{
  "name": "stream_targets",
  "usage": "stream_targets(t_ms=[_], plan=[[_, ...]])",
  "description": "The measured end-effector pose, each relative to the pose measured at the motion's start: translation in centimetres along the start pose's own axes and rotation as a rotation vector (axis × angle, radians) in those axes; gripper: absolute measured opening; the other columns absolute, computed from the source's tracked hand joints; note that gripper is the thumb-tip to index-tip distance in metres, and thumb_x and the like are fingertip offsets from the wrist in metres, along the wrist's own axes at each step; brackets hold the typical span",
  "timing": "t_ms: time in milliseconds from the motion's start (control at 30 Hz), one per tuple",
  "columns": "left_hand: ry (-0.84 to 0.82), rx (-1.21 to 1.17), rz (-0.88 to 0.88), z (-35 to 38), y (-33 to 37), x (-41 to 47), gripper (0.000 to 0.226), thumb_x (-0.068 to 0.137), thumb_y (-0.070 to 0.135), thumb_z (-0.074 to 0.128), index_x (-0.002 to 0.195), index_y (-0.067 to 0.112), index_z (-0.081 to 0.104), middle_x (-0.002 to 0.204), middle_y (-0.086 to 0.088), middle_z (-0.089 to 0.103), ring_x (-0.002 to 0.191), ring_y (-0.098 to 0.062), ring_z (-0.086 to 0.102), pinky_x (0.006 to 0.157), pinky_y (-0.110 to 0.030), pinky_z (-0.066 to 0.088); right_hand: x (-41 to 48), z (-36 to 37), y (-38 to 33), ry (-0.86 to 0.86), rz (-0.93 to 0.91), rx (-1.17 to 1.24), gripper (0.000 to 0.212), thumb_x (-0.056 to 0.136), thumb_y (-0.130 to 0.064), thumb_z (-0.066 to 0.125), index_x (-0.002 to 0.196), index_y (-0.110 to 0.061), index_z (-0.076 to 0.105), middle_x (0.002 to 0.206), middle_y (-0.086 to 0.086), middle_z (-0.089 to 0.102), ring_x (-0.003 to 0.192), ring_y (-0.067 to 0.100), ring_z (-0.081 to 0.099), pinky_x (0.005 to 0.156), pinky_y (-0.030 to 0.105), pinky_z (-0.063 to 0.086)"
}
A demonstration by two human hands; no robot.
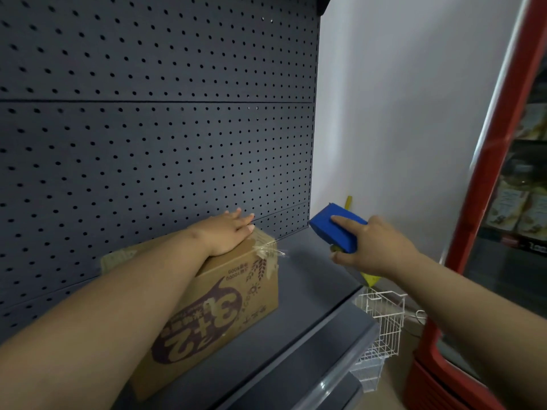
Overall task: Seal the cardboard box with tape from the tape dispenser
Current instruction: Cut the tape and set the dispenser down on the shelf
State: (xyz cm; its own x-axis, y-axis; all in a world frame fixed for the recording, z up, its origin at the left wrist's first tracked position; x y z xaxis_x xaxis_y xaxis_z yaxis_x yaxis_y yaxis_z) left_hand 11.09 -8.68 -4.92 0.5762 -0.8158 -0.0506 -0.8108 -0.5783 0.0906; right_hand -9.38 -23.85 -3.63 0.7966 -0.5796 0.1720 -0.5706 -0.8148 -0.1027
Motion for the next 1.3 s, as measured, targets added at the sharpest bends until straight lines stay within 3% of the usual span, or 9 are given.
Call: stream_targets(t_ms=[100, 200, 267, 533, 667, 767, 900, 1033, 1300], plan=[[0.137, 0.18, 0.027, -1.7, 0.7, -0.6, 0.057, 0.094, 0.055, 0.012, 0.146, 0.035, 0.025, 0.156, 0.002, 0.028, 0.143, -0.017, 0.026, 0.114, -0.041, 0.028, 2.0, 3.0, -0.2, -0.047, 0.028, 0.09, 0.062, 0.088, -0.057, 0.037, 0.144, -0.045, 0.012, 0.124, 0.018, 0.038, 0.102, 0.033, 0.051, 0.093, 0.04, 0.045], [0.308, 0.308, 0.036, -3.8, 1.1, -1.9, 0.061, 0.093, 0.057, 0.014, 0.114, 0.025, 0.063, 0.114, -0.001, 0.067, 0.104, -0.018, 0.062, 0.082, -0.037, 0.052, 4.0, 5.0, -1.6, -0.007, -0.011, 0.02, 0.058, 0.094, -0.032, 0.039, 0.146, -0.038, 0.013, 0.121, 0.017, 0.041, 0.107, 0.035, 0.047, 0.088, 0.04, 0.044], [0.352, 0.305, 0.034, -4.5, 1.1, -2.5, 0.063, 0.093, 0.056, 0.016, 0.093, 0.018, 0.066, 0.09, -0.001, 0.068, 0.083, -0.017, 0.063, 0.072, -0.036, 0.054, 5.3, 6.0, -2.3, 0.032, -0.028, 0.007, 0.058, 0.094, -0.024, 0.042, 0.145, -0.035, 0.016, 0.124, 0.016, 0.043, 0.108, 0.034, 0.048, 0.083, 0.04, 0.045], [0.312, 0.08, -0.169, -5.2, -3.3, -6.8, 0.056, 0.094, 0.055, 0.025, 0.07, 0.014, 0.056, 0.063, 0.003, 0.049, 0.057, -0.012, 0.047, 0.056, -0.03, 0.039, 8.8, 12.5, -3.0, -0.051, -0.18, -0.086, 0.064, 0.093, -0.029, 0.05, 0.147, -0.03, 0.016, 0.143, 0.01, 0.039, 0.128, 0.032, 0.039, 0.097, 0.044, 0.045], [0.417, -0.004, -0.349, -5.3, -6.7, -10.9, 0.067, 0.087, 0.063, 0.022, 0.081, 0.012, 0.065, 0.076, -0.007, 0.066, 0.07, -0.02, 0.061, 0.067, -0.034, 0.048, 9.8, 11.2, -3.6, -0.02, -0.199, -0.109, 0.062, 0.09, -0.049, 0.047, 0.145, -0.032, 0.024, 0.139, 0.011, 0.045, 0.123, 0.031, 0.045, 0.097, 0.041, 0.043], [0.618, -0.245, -0.494, -4.6, -8.3, -15.3, 0.066, 0.087, 0.062, 0.022, 0.103, 0.02, 0.07, 0.11, -0.008, 0.071, 0.1, -0.023, 0.063, 0.081, -0.034, 0.046, 9.0, 5.0, -6.2, 0.257, -0.29, 0.476, 0.048, 0.096, -0.041, 0.038, 0.141, -0.024, 0.038, 0.132, 0.003, 0.05, 0.12, 0.021, 0.047, 0.093, 0.031, 0.041], [1.007, -0.677, -0.594, -1.6, -8.1, -20.8, 0.055, 0.096, 0.048, 0.02, 0.122, 0.022, 0.061, 0.135, -0.009, 0.056, 0.128, -0.025, 0.046, 0.095, -0.034, 0.033, 6.9, 1.6, -10.9, 0.149, -0.446, 1.116, 0.039, 0.1, -0.03, 0.03, 0.135, -0.023, 0.047, 0.124, -0.015, 0.045, 0.12, -0.003, 0.033, 0.099, 0.017, 0.023], [1.15, -0.923, -0.668, 2.6, -7.2, -21.4, 0.055, 0.097, 0.048, 0.017, 0.13, 0.025, 0.054, 0.135, -0.004, 0.055, 0.128, -0.022, 0.046, 0.104, -0.034, 0.033, 5.9, 4.5, -13.0, 0.027, -0.486, 1.204, 0.041, 0.1, -0.033, 0.028, 0.127, -0.02, 0.056, 0.135, -0.004, 0.053, 0.121, 0.0, 0.039, 0.099, 0.016, 0.025], [1.494, -0.849, -0.882, 5.2, -6.5, -21.4, 0.048, 0.099, 0.037, 0.025, 0.122, 0.016, 0.062, 0.124, -0.006, 0.064, 0.107, -0.015, 0.054, 0.088, -0.029, 0.04, 5.0, 6.4, -13.1, 0.408, -0.322, 1.255, 0.058, 0.092, -0.042, 0.024, 0.098, -0.009, 0.072, 0.117, 0.007, 0.068, 0.117, 0.024, 0.058, 0.088, 0.025, 0.039]])
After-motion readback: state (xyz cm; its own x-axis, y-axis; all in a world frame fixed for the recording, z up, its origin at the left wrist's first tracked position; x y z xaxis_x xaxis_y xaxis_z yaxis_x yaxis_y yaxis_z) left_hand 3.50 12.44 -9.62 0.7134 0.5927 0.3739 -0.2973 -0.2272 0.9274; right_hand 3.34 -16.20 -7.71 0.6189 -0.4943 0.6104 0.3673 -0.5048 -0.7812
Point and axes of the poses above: each hand's wrist, its own x-axis towards the middle knuckle, its own z-axis out of the palm, y = z × x, the point moved 8 cm from there along x, towards the middle knuckle
